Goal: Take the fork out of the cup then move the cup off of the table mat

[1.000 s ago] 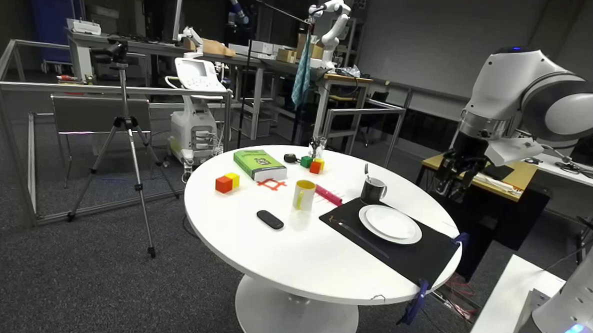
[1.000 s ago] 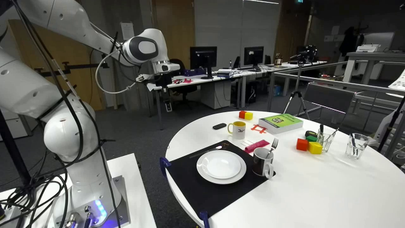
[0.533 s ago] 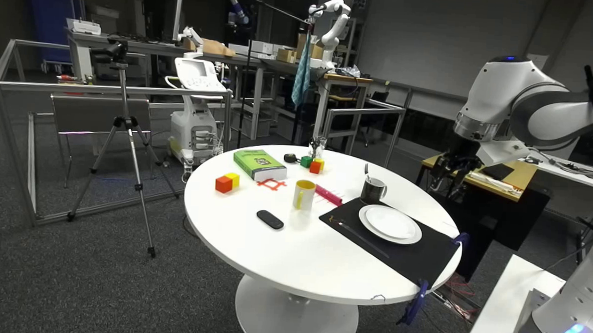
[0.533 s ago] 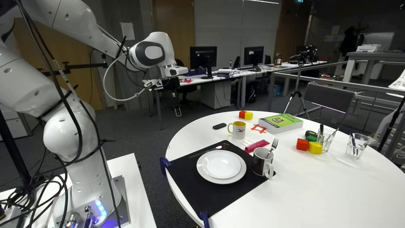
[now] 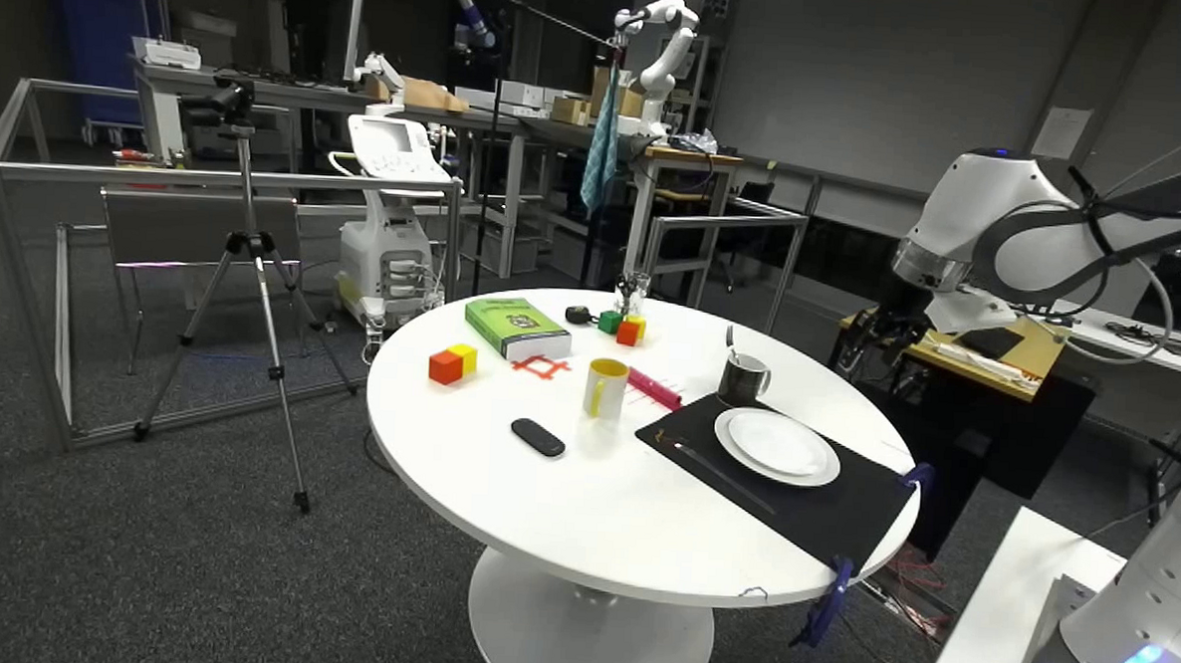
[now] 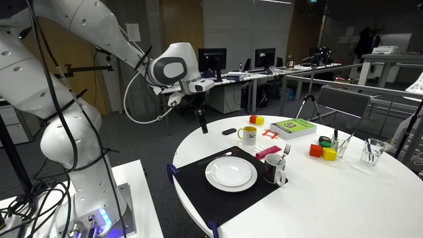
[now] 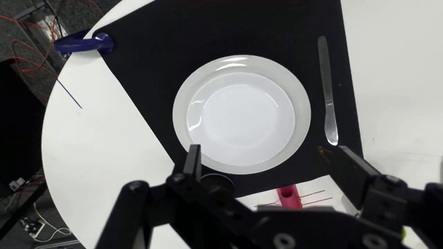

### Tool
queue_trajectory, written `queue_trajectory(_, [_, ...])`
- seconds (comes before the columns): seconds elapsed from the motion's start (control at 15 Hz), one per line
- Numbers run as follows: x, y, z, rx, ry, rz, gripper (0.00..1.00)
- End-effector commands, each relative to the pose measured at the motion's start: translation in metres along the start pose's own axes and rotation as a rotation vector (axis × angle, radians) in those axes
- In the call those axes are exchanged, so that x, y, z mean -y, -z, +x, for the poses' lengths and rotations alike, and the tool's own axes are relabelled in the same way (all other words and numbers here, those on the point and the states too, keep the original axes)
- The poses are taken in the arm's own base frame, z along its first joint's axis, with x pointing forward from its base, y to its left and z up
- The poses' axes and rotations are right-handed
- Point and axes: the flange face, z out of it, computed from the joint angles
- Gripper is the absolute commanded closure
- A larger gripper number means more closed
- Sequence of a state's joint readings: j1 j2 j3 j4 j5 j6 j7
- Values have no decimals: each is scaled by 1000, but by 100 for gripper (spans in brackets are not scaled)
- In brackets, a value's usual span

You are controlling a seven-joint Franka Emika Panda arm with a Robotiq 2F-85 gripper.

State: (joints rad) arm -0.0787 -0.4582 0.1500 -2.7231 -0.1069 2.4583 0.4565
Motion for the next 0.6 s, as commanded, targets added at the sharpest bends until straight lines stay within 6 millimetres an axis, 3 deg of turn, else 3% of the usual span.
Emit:
queue_trajectory(0.0, [-32,-21,22,-19,76,23,0])
queue_trajectory(0.4, [-78,-54,59,-1,117,-18,0])
queue_trajectory(0.47, [-69,-46,39,16,114,-3,0])
queue_trajectory(0.53, [-74,-49,45,19,109,-10,0])
